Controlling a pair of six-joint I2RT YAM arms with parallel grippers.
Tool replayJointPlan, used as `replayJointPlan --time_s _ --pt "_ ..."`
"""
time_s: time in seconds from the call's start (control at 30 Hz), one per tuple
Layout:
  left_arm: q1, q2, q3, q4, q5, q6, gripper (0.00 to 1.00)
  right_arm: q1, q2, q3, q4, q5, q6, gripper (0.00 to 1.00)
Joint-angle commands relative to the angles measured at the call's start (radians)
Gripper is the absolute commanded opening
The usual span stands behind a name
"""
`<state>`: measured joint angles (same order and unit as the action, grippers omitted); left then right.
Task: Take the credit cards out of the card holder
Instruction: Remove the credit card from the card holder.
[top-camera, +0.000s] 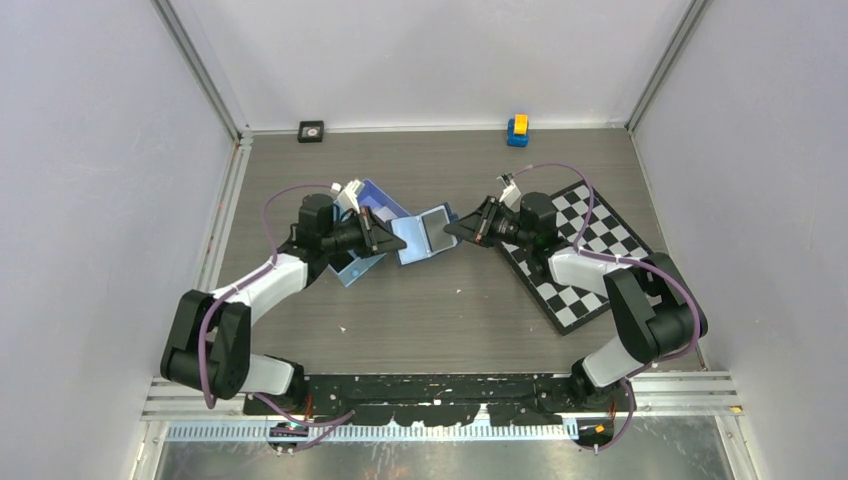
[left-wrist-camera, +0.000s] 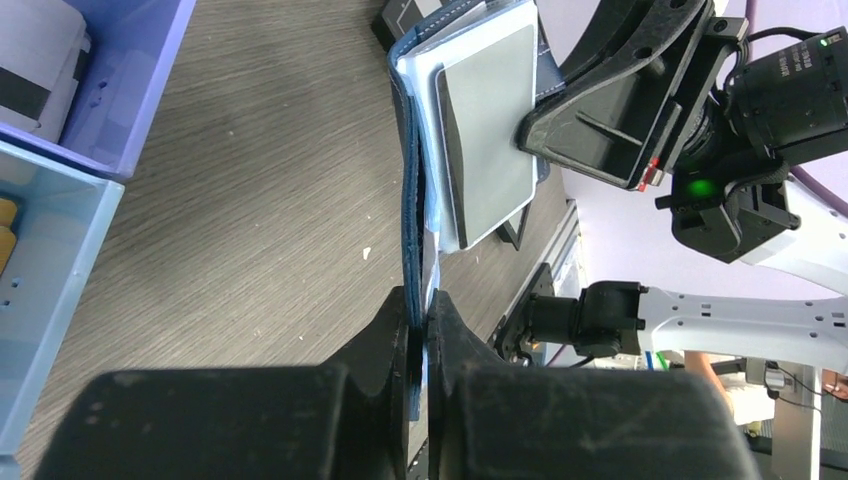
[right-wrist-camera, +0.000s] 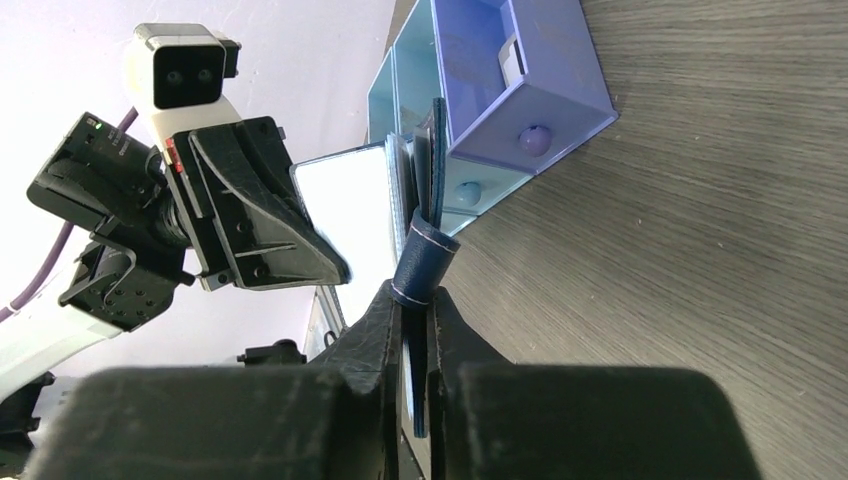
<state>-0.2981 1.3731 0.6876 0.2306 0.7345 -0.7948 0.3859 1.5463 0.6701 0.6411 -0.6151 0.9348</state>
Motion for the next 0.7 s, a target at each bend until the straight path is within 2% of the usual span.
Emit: replayJointPlan --time_s 0.0,0.1,0.2,0.27,0.37,0.47,0.57,0.67 --pt "0.005 -0.062 0.04 -0.042 -0.046 0.045 0.08 -0.003 -0.028 0.043 0.008 0.004 -0.014 0.05" --pt "0.005 -0.091 0.036 -0.083 -0.095 0.067 0.25 -0.003 -0.026 0.037 0.007 0.014 -0.012 0.0" --pt "0.005 -0.129 0.022 -0.099 -0.137 0.075 0.43 -0.002 -0.032 0.028 0.008 0.042 -0.012 0.01" --pt "0.005 -0.166 0.018 -0.14 -0.202 0.092 0.49 -0.003 -0.046 0.014 0.003 0.076 -0.016 0.01" --pt "0.005 -0.263 0.01 -0.213 -0.324 0.115 0.55 -0.002 -0.076 -0.002 -0.012 0.116 -0.027 0.01" --pt "0.005 -0.359 -0.035 -0.195 -0.381 0.111 0.6 -0.002 -0.09 -0.017 -0.005 0.136 -0.018 0.0" --pt "0.004 -0.42 -0.117 -0.056 -0.331 0.083 0.65 -0.002 -0.091 -0.034 0.045 0.126 0.011 0.01" --pt "-0.005 -0.406 -0.169 0.149 -0.22 0.041 0.57 -0.001 -0.078 -0.046 0.124 0.092 0.052 0.0"
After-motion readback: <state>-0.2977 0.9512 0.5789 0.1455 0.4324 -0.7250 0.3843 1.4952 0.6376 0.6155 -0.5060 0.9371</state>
